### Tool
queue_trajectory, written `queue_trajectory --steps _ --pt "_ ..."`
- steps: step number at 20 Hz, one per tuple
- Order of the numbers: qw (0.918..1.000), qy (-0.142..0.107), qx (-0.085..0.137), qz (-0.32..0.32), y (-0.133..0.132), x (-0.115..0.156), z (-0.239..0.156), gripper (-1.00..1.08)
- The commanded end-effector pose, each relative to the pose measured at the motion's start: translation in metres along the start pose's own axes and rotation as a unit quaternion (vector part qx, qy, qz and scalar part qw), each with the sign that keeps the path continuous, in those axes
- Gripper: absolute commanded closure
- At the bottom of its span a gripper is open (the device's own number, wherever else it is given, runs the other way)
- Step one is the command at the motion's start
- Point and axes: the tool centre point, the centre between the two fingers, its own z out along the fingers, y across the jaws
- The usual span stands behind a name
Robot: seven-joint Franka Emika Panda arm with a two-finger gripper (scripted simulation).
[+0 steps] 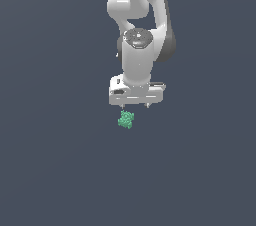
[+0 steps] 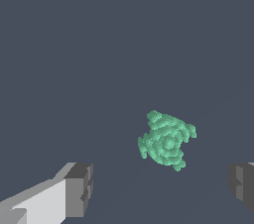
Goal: Pick up the object and move it to a goal position.
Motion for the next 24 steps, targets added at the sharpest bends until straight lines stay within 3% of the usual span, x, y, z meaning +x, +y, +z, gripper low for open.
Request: queue_trajectory --steps 1,15,24 --pt "1.0000 0.000 0.000 0.000 0.000 0.000 0.000 -0.92" --pt "1.0000 0.005 0.004 0.003 0.013 0.003 -0.006 -0.92" --pt "0.9986 0.002 0.002 0.053 0.020 -0.001 0.018 -0.92"
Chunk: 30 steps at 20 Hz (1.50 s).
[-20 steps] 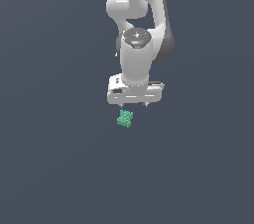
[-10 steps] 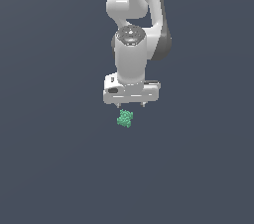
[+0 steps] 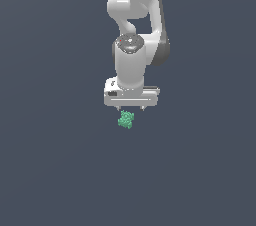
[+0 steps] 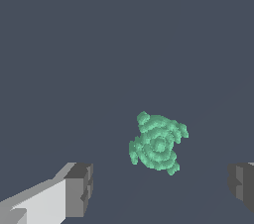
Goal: Pick up the object and move it to a goal position.
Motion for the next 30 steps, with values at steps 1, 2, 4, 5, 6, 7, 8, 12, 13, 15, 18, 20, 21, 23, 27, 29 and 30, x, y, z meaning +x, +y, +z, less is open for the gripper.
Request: queue_trajectory --steps 1,2,4,5,6,7,8,12,13,15,18,20,21,23,27,29,30 --pt "0.9998 -0.001 -0.001 0.021 0.003 -0.002 0.010 -0.92" --pt "0.9995 -0.002 -0.002 0.031 0.005 -0.003 0.015 -0.92" --pt "0.9986 -0.003 -0.003 0.053 0.008 -0.005 0.025 -0.92" --pt "0.9979 -0.003 -0.004 0.064 0.010 -0.006 0.030 -0.92" --pt "0.9972 -0.004 -0.005 0.074 0.012 -0.008 0.035 -0.92" --pt "0.9965 -0.004 -0.006 0.084 0.013 -0.009 0.040 -0.92" --pt "0.9957 -0.005 -0.007 0.092 0.014 -0.010 0.044 -0.92" --pt "0.9928 -0.006 -0.009 0.119 0.019 -0.013 0.056 -0.92" --pt "0.9922 -0.006 -0.009 0.124 0.020 -0.014 0.058 -0.92" --pt "0.9912 -0.006 -0.010 0.132 0.021 -0.015 0.062 -0.92" --pt "0.9904 -0.006 -0.011 0.137 0.022 -0.016 0.064 -0.92" --pt "0.9907 -0.006 -0.011 0.135 0.022 -0.016 0.064 -0.92" --pt "0.9907 -0.006 -0.011 0.135 0.022 -0.016 0.064 -0.92" --pt "0.9907 -0.006 -0.011 0.135 0.022 -0.016 0.067 -0.92" --pt "0.9906 -0.006 -0.011 0.136 0.022 -0.017 0.081 -0.92" --pt "0.9905 -0.006 -0.011 0.137 0.022 -0.017 0.091 -0.92" --pt "0.9905 -0.006 -0.011 0.137 0.022 -0.018 0.096 -0.92"
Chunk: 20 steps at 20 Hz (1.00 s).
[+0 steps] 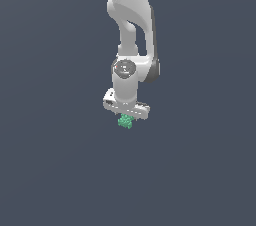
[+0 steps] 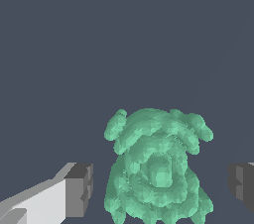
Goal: Pick up the object and move it to a goal position.
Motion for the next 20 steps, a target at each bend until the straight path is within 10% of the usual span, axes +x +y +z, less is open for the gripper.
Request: queue_trajectory --steps 1,8,9,20 --pt "1.0000 0.000 0.000 0.001 0.000 -0.001 0.013 -0.92" --pt "1.0000 0.000 0.000 0.001 0.000 0.000 0.026 -0.92" --pt "1.0000 0.000 0.000 0.001 0.000 0.000 0.026 1.08" --pt "1.0000 0.000 0.000 0.001 -0.001 0.000 0.026 1.08"
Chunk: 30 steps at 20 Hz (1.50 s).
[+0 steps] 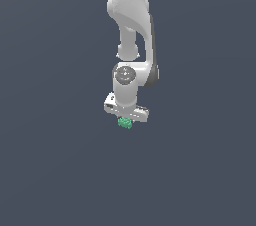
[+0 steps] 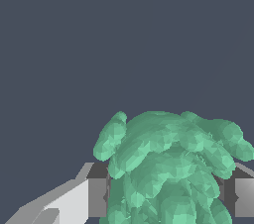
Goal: Pick up the object and move it to a goal position.
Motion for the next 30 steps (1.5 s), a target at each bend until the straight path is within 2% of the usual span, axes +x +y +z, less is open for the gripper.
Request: queue_trajectory --steps 1,6,11,30 --pt "1.0000 0.000 0.000 0.000 -0.001 0.000 -0.001 1.08" --pt "1.0000 0.000 0.000 0.000 -0.012 0.004 -0.011 1.08" --pt "1.0000 0.000 0.000 0.000 -0.034 0.012 -0.031 1.08" --pt "1.0000 0.000 -0.001 0.000 -0.155 0.058 -0.137 1.08"
